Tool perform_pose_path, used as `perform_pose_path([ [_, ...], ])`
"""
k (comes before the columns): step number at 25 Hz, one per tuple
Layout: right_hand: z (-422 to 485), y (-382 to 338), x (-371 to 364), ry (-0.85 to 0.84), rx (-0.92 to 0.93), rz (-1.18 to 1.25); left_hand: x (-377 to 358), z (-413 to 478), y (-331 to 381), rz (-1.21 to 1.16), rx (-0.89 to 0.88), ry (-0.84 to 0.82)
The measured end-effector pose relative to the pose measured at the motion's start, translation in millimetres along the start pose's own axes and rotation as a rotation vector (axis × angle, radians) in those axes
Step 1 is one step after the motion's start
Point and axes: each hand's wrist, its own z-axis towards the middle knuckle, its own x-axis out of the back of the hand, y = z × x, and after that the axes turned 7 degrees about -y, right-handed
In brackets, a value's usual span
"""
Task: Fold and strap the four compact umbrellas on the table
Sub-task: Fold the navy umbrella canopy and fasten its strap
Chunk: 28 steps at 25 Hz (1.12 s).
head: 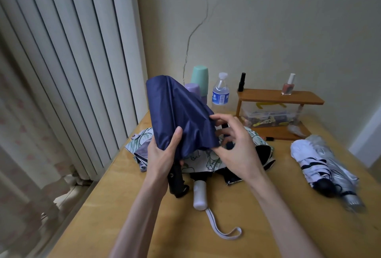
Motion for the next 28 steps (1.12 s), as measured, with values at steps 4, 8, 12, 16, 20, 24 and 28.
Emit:
perform_pose_path([
  [4, -0.3, 5.8, -17.7, 0.242, -0.089, 0.028, -4.6, -2.8, -4.6, 0.021, 0.000, -0.036],
  [8, -4.7, 11.3, 0.4, 0.556, 0.019, -0.139, -1.0, -0.1, -2.5, -0.027, 0.018, -0.004],
  [12, -8.9, 11.5, 2.9, 0.529, 0.078, -0.271, -1.5, -2.5, 1.2, 0.023, -0.003, -0.057],
  [16, -8.2, 17.9, 12.4, 0.583, 0.097, -0.348, 1.5, -2.3, 3.5, 0.037, -0.003, -0.053],
  [20, -12.2, 13.1, 7.6, 0.645, 0.146, -0.536, 2.8, -2.0, 2.7, 0.046, -0.001, -0.059],
  [24, -3.6, 12.0, 34.2, -0.012, -0.080, -0.035, 14.4, -1.8, 4.7, 0.164, -0.042, -0.055],
  [28, -4.3, 7.0, 53.2, -0.376, -0.069, 0.209, 36.1, -2.3, 9.2, 0.311, -0.026, -0.144],
])
